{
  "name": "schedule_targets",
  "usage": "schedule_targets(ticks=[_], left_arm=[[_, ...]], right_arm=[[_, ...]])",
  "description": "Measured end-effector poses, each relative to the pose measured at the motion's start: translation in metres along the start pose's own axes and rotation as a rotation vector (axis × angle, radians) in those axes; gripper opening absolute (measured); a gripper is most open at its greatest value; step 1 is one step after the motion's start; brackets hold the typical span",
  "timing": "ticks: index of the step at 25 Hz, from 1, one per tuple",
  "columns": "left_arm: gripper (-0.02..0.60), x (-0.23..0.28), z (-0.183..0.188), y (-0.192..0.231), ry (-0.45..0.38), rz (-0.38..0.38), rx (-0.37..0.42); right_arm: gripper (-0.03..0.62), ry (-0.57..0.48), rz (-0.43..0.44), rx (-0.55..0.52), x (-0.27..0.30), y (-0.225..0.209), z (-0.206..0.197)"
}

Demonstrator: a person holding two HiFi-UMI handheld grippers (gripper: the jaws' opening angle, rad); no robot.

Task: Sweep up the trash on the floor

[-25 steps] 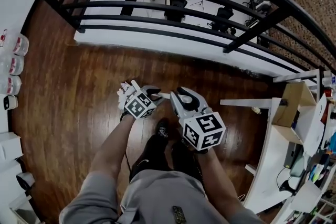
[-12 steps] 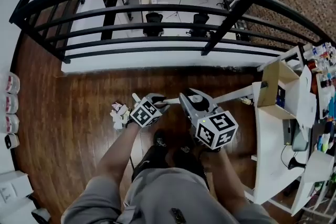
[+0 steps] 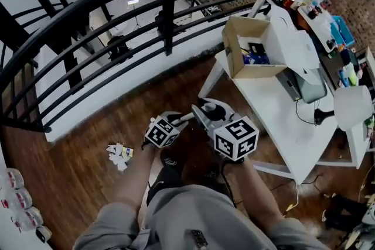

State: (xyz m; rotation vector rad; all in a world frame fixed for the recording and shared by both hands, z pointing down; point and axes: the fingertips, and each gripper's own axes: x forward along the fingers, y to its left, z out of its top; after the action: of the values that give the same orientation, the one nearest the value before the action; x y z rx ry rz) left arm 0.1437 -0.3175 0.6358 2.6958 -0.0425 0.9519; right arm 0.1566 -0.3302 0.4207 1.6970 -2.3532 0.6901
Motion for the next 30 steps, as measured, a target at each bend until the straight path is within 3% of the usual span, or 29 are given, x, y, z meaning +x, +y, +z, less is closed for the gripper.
schedule_targets(ticks=[6, 11, 18, 22, 28, 30], left_arm=[[0.135, 0.095, 0.022, -0.1, 0.04, -0.067, 0.038], [0.135, 0.154, 0.019, -0.153, 0.061, -0.083, 0.021], [0.129, 0.208, 0.005, -0.188, 0.101, -0.066, -0.009], [0.127, 0.229, 0.007, -0.197, 0.081, -0.02, -0.049], [0.127, 0.256, 0.017, -0.199, 0.053, 0.057, -0.092], [0.126, 0.263, 0.02, -0.197, 0.057, 0.07, -0.093]], right_arm=[[0.087, -0.025, -0.097, 0.057, -0.113, -0.079, -0.045], [0.087, 0.011, -0.126, 0.039, -0.164, -0.124, -0.083], [0.087, 0.096, -0.112, -0.004, -0.188, -0.168, -0.123], [0.087, 0.121, -0.101, -0.051, -0.196, -0.187, -0.132], [0.092, 0.118, -0.162, -0.058, -0.206, -0.22, -0.136], [0.131, 0.094, -0.185, -0.055, -0.212, -0.227, -0.136]])
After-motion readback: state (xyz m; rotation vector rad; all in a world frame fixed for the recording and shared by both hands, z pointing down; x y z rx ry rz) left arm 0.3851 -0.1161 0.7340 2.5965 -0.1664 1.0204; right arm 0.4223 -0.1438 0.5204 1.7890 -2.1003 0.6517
